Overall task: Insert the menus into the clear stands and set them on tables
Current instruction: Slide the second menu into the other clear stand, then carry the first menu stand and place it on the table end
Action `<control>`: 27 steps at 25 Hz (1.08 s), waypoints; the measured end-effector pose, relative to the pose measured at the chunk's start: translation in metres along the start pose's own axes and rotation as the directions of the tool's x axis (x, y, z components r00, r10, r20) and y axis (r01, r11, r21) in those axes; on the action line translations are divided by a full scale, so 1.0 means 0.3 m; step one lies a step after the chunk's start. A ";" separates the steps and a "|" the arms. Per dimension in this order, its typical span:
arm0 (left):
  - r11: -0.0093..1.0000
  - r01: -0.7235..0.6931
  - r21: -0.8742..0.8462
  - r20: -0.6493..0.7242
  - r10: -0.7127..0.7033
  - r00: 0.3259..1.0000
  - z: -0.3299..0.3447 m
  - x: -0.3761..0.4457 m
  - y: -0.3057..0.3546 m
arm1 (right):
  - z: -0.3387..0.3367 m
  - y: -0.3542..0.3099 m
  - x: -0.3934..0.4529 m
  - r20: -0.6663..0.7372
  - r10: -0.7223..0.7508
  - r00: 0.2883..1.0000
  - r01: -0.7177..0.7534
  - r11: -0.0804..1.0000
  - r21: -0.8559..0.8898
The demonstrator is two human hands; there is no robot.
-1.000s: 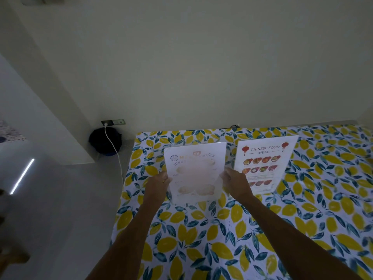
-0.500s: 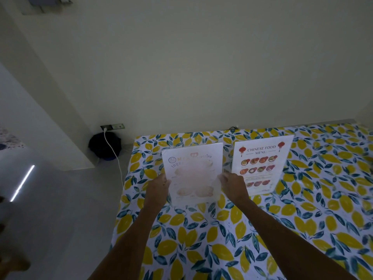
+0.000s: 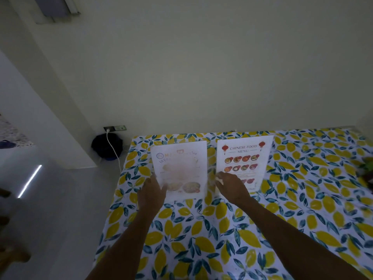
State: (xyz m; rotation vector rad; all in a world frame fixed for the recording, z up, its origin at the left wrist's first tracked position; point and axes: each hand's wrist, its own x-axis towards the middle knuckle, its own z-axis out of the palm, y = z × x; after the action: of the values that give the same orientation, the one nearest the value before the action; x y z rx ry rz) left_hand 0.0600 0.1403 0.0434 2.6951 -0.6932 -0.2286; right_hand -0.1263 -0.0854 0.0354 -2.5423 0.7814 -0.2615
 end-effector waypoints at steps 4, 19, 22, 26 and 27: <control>0.990 -0.051 0.132 -0.066 0.060 0.996 0.064 -0.121 0.131 | -0.104 0.141 -0.085 0.038 -0.011 0.999 0.015 0.995 -0.100; 0.955 -0.001 -0.295 0.157 0.050 0.986 0.353 -0.147 0.636 | -0.314 0.606 -0.088 -0.015 0.262 0.965 -0.263 0.964 -0.040; 0.889 0.114 -0.443 0.177 -0.037 0.983 0.377 -0.104 0.664 | -0.288 0.612 -0.047 0.065 0.385 0.921 -0.388 0.886 0.255; 0.858 0.072 -0.509 0.087 -0.032 0.996 0.384 -0.082 0.707 | -0.233 0.602 0.003 0.109 0.341 0.934 -0.356 0.854 0.379; 0.873 0.050 -0.486 0.061 -0.023 0.998 0.381 -0.068 0.708 | -0.215 0.608 0.016 0.088 0.339 0.937 -0.346 0.856 0.384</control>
State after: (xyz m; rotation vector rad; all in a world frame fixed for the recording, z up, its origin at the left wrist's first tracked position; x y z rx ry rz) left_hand -0.0777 -0.0571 0.0174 2.2226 -0.5136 -0.4252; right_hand -0.2303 -0.2456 0.0035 -1.9841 1.0418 -0.2478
